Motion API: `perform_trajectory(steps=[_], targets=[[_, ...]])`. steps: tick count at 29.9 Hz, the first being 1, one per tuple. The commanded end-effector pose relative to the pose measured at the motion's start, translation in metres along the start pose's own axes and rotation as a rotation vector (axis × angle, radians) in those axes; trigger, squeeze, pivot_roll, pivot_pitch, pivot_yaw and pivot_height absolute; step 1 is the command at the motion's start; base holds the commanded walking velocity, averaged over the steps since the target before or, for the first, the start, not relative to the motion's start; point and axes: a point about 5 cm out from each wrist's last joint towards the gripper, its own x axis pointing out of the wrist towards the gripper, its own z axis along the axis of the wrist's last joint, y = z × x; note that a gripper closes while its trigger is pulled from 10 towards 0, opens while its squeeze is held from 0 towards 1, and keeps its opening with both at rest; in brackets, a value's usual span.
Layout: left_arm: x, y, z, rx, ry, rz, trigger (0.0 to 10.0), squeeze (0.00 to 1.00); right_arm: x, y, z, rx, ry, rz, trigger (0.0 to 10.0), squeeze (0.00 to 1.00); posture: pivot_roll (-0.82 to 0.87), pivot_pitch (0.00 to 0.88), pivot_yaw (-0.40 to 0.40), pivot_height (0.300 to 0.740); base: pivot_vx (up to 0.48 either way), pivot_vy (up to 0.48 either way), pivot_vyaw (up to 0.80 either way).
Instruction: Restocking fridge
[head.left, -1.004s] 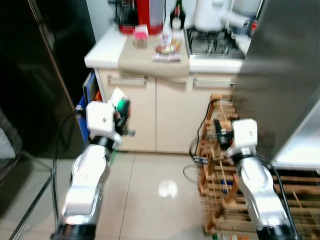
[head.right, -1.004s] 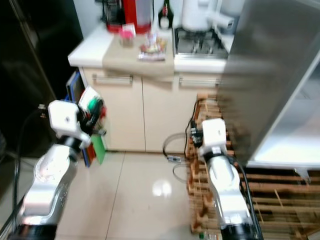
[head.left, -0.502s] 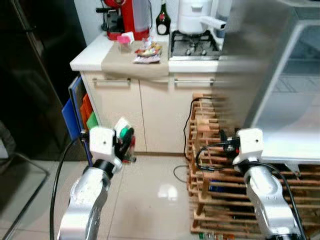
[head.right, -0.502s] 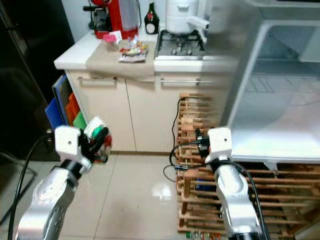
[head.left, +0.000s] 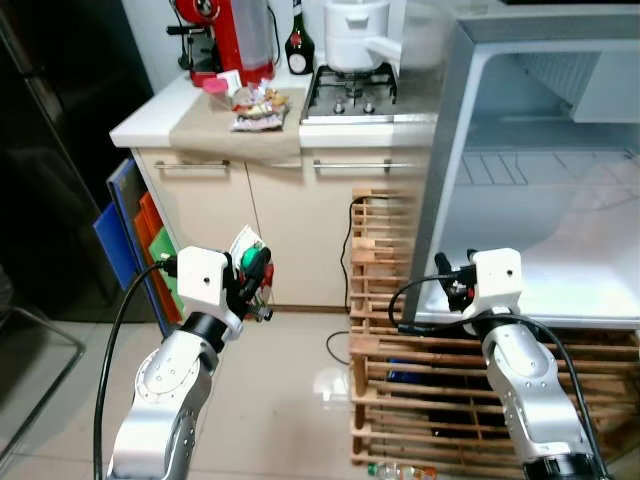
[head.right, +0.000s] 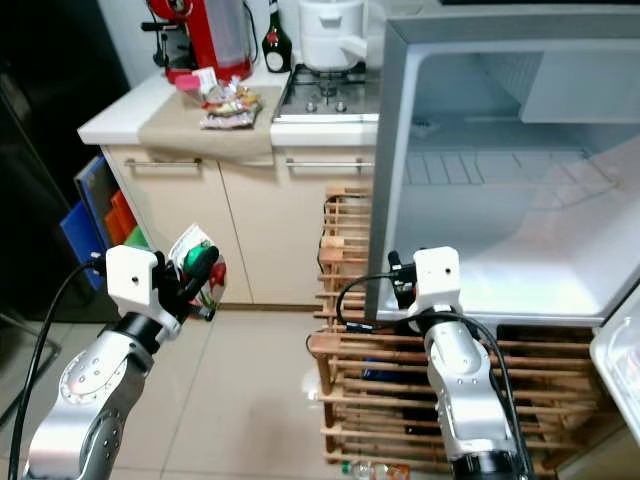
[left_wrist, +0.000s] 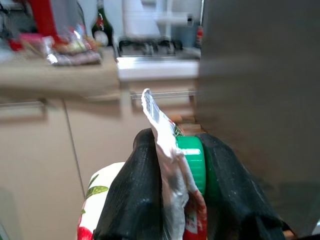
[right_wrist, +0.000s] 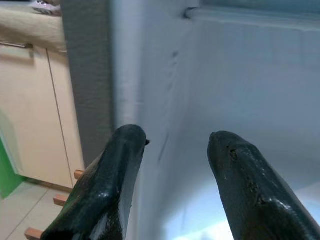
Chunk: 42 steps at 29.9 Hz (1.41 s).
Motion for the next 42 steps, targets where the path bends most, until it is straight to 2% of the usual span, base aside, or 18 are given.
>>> perform_trajectory(steps=[1,7,18,23,33,42], targets=[[0.002,-0.004,0.006,0.006,-0.026,-0.022,10.0,0.00,0.000,-0.009,0.003,-0.021,-0.008,-0.019,10.0,0.00,-0.11,0.000,0.060,0.740,0.000,-0.416,0.00],[0.002,-0.007,0.008,0.003,-0.037,-0.038,10.0,0.00,-0.001,-0.010,-0.001,-0.024,0.010,-0.017,10.0,0.00,-0.11,0.000,0.059,0.740,0.102,-0.400,0.00],[0.006,-0.009,0.010,0.029,-0.040,-0.049,10.0,0.00,-0.001,-0.011,-0.002,-0.030,0.017,-0.014,10.0,0.00,-0.12,0.000,0.060,0.740,0.000,0.000,0.00],[0.018,-0.012,0.015,0.006,-0.072,-0.077,10.0,0.00,0.001,-0.011,-0.006,-0.032,0.028,-0.017,10.0,0.00,-0.12,0.000,0.059,0.740,0.066,0.000,0.00],[0.025,-0.016,0.016,0.012,-0.068,-0.084,10.0,0.00,0.001,-0.012,-0.007,-0.037,0.032,-0.023,10.0,0.00,-0.13,0.000,0.066,0.740,0.410,-0.087,0.00],[0.029,-0.018,0.017,0.009,-0.075,-0.093,10.0,0.00,-0.001,-0.013,-0.012,-0.051,0.047,-0.018,10.0,0.00,-0.13,0.000,0.066,0.740,0.000,0.000,0.00]])
